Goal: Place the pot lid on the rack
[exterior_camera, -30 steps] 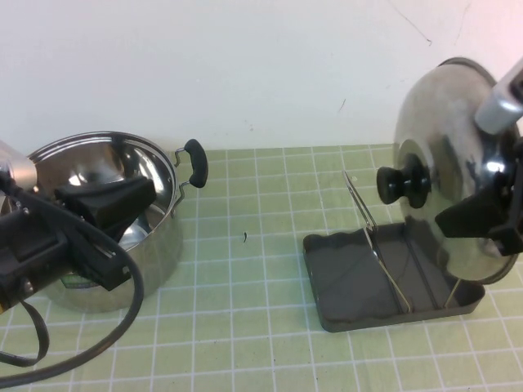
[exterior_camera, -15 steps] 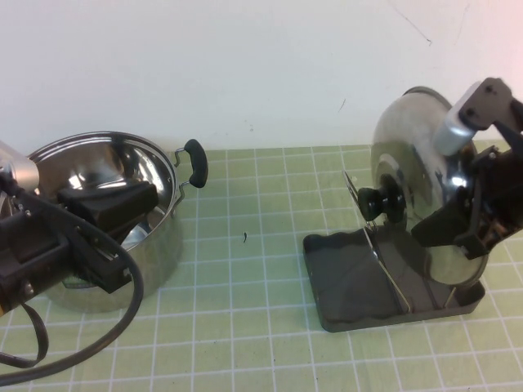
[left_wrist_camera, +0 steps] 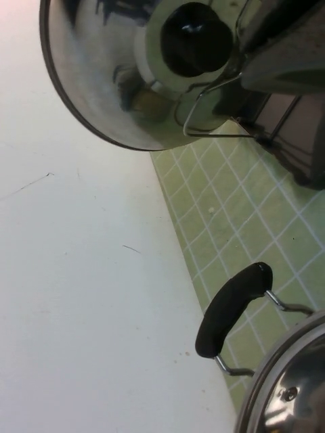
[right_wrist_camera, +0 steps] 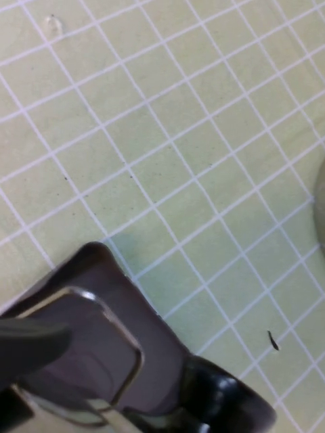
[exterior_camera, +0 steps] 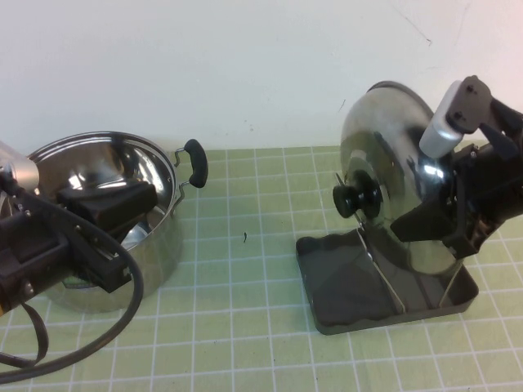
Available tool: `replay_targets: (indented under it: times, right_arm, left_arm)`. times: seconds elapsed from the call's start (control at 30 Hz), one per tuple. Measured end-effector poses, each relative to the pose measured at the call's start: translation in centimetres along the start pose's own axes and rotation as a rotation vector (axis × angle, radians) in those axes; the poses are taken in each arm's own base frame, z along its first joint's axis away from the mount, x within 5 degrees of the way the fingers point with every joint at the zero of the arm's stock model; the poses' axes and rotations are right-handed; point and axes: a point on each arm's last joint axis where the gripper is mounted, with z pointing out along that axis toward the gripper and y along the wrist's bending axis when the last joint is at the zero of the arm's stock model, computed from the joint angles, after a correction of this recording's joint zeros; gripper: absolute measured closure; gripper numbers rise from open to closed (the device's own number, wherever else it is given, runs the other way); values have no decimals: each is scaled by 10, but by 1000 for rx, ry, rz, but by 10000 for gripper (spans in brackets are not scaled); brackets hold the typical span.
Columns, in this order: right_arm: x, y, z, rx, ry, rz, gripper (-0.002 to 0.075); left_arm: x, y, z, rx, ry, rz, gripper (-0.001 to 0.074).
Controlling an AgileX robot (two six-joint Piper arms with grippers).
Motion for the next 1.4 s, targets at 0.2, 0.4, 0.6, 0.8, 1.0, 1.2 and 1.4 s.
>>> replay_targets:
  times: [0.2, 0.4, 0.6, 0.8, 1.0, 1.2, 1.4]
  right_arm:
    - [1, 1, 0, -15, 7, -15, 281]
    - [-7, 2, -11, -22, 51, 31, 243]
    - [-21, 31, -66, 90, 15, -67, 426]
    - [-9, 89, -132, 344, -270, -174, 634]
    - [34, 135, -149, 453, -484, -227, 706]
    - [75, 157, -141, 495, -578, -229, 713]
    - [98, 169, -130, 484, -711, -226, 713]
  left_arm:
    - [0, 0, 0, -3, 1, -1, 734]
    - [4, 4, 0, -40, 46, 23, 734]
    - [7, 8, -13, -213, 111, 48, 734]
    - [4, -5, -50, -426, 33, 60, 734]
    - [11, -36, -87, -475, -118, 56, 734]
    - [23, -56, -116, -535, -197, 215, 734]
    - [37, -65, -124, -529, -207, 312, 734]
